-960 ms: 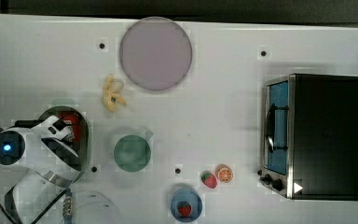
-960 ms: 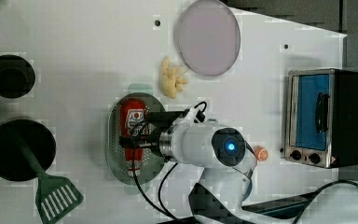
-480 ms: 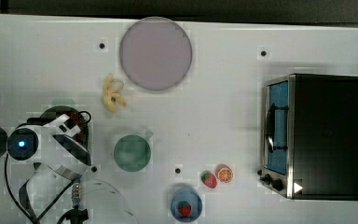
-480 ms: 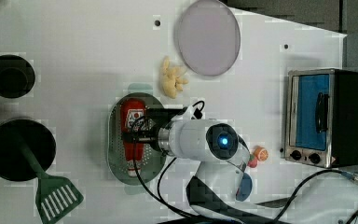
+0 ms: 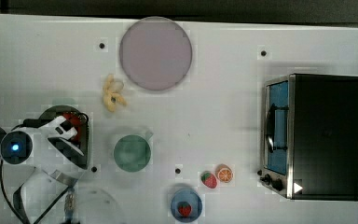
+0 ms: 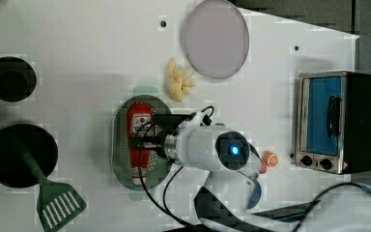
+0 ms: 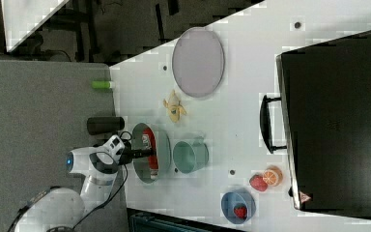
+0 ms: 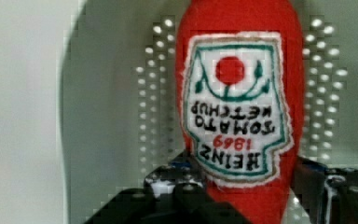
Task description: Pick ketchup from strainer and place it on the table
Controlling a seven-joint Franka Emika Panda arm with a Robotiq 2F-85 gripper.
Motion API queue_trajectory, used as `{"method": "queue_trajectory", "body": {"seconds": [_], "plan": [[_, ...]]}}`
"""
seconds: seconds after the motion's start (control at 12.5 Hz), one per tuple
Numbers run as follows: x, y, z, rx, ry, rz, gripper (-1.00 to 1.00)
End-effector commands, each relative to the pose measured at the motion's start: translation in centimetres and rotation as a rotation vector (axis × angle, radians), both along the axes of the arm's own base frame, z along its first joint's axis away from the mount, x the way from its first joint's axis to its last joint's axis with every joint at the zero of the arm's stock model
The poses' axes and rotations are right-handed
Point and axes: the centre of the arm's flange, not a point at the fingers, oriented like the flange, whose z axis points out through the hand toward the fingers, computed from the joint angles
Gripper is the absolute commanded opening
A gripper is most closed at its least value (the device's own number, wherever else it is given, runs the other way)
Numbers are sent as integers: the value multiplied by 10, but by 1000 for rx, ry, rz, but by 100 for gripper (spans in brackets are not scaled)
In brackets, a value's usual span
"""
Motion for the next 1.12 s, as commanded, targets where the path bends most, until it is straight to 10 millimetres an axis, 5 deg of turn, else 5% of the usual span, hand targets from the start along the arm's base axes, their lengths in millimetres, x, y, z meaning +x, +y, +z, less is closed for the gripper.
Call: {"method": "queue_trajectory", "body": {"seconds": [0.08, 0.64, 1.12], "plan": [[9, 13, 87, 16, -85, -85, 13], [29, -25, 194, 3, 2, -72, 13], [77, -123, 260, -55, -29, -44, 13]]}}
